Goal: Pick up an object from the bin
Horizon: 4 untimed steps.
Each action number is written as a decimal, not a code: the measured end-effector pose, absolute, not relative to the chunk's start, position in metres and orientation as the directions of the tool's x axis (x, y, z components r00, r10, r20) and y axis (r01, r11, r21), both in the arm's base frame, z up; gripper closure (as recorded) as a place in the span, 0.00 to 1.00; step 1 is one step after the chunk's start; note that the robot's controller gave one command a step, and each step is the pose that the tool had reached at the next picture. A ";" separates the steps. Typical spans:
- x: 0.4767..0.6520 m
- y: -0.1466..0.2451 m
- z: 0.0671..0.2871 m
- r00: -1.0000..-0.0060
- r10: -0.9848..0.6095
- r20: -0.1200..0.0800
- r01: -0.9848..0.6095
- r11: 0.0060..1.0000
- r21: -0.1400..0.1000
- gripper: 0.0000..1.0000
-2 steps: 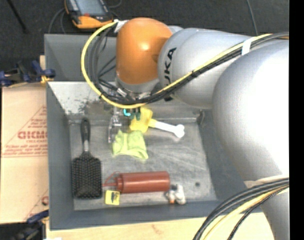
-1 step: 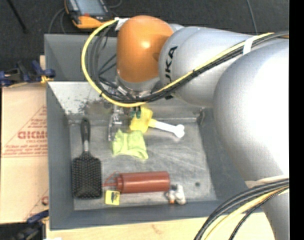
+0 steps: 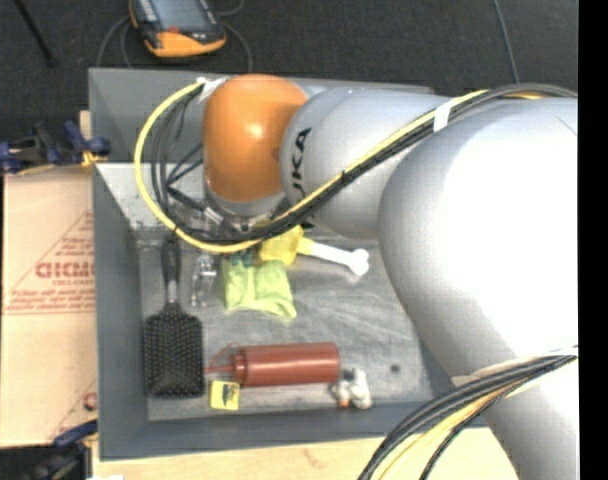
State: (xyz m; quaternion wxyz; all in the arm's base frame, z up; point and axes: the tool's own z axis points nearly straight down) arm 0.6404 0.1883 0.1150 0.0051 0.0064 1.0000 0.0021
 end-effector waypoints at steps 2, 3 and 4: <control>0.607 0.214 0.074 -0.997 -0.078 -0.017 -0.078 0.997 0.003 0.00; 0.604 0.215 0.073 -0.997 -0.077 -0.006 -0.077 0.997 0.003 1.00; 0.607 0.214 0.074 -0.997 -0.075 -0.018 -0.075 0.997 0.003 0.00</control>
Offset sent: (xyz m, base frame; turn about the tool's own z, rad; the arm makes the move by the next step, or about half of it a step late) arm 0.0000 0.0000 0.0000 0.0000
